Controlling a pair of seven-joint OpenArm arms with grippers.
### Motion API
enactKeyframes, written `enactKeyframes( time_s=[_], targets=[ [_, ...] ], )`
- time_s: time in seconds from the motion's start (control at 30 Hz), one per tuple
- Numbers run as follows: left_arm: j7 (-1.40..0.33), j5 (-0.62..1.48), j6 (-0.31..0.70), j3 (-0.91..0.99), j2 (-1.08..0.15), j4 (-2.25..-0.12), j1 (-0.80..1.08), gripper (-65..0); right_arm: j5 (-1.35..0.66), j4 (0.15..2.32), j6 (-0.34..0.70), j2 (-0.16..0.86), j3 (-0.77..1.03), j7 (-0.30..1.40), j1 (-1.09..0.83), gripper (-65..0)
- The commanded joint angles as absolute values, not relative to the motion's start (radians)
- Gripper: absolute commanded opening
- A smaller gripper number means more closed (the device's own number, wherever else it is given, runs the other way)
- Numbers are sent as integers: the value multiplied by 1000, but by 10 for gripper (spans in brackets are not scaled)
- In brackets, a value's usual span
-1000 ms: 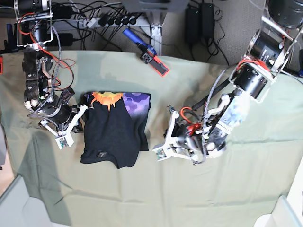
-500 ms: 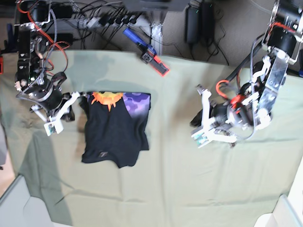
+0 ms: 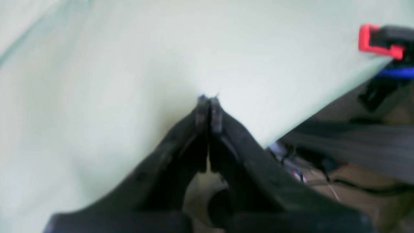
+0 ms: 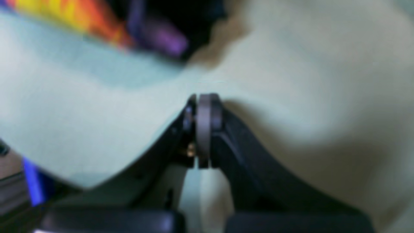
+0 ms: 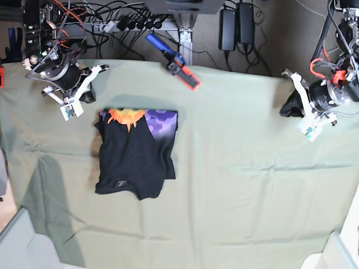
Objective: Fold the T-shirt properly
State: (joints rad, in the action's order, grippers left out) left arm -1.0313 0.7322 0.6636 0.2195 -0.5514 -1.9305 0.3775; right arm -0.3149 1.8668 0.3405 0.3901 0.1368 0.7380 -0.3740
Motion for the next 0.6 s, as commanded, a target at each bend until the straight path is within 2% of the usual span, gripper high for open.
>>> enactKeyframes(
  time_s=[0.0,0.27,0.43,0.57],
  targets=[
    [-1023,756,695,259,-566,-1946,411,-650,-323,1896,397,404,145,719,-395,-650],
    [-1028,801,698,475,-524,-1939,710,-650,-386,1930,398,404,145,719,-562,-650],
    [-996,764,698,492,-471,-1865,808,-650,-387,1925,398,404,144,719,-648,-650],
    [-904,671,698,488,-440,-1736,823,-650,-418,1917,398,404,144,719,-720,-650]
  ],
)
